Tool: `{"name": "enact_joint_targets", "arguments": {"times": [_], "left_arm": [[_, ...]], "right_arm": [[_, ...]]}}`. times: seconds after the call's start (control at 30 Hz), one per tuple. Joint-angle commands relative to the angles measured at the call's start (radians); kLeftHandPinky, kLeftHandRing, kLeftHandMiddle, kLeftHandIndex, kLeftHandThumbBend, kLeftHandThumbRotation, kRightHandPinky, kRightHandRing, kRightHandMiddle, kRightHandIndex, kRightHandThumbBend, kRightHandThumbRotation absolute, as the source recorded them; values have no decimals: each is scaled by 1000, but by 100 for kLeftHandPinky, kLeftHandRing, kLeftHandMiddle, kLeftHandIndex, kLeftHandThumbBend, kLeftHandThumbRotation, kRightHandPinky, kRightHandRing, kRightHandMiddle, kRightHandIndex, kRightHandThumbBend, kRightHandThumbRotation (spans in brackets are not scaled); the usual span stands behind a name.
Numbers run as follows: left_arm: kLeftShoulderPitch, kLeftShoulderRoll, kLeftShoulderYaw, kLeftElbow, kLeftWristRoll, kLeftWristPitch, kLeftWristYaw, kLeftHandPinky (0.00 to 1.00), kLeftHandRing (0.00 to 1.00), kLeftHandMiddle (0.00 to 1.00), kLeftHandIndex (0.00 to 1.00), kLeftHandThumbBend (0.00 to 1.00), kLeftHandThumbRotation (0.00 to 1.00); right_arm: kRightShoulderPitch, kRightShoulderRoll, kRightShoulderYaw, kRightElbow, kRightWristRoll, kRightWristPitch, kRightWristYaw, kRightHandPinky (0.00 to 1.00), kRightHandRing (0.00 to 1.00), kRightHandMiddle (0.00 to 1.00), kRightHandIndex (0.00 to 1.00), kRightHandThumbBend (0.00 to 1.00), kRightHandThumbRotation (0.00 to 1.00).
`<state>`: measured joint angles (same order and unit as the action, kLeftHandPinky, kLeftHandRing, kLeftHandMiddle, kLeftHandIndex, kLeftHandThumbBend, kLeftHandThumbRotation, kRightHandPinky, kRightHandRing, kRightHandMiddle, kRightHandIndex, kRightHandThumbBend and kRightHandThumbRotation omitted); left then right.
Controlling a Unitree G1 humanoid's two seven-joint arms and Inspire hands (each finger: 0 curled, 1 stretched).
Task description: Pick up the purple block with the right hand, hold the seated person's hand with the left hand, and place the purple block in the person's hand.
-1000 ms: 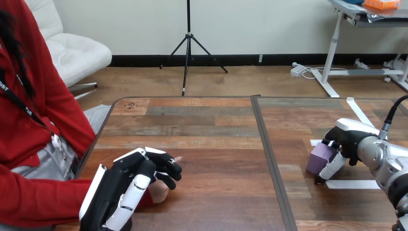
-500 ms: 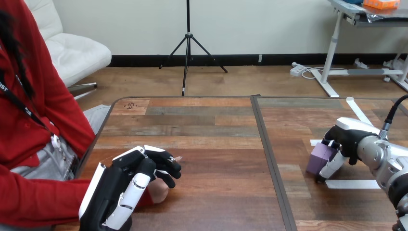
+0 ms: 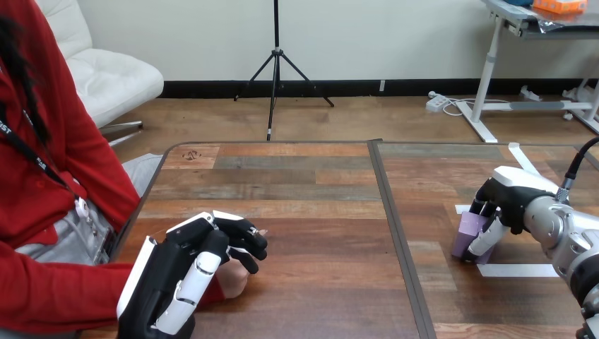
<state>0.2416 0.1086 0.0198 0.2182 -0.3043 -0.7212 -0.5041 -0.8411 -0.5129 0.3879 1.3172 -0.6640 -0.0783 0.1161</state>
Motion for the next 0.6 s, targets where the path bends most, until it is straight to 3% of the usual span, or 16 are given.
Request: {"name": "enact_joint_targets", "arguments": {"times": [0.0, 0.57], "left_arm": [[-66, -1, 15, 9, -3, -27, 1, 42, 53, 55, 53, 51, 75], [-70, 4, 15, 14, -17, -19, -7, 42, 53, 55, 53, 53, 75]], "right_arm": [[-82, -21, -7, -18, 14, -11, -35, 48, 57, 59, 50, 73, 0], [-77, -20, 3, -20, 4, -10, -59, 46, 56, 59, 48, 76, 0]]}}
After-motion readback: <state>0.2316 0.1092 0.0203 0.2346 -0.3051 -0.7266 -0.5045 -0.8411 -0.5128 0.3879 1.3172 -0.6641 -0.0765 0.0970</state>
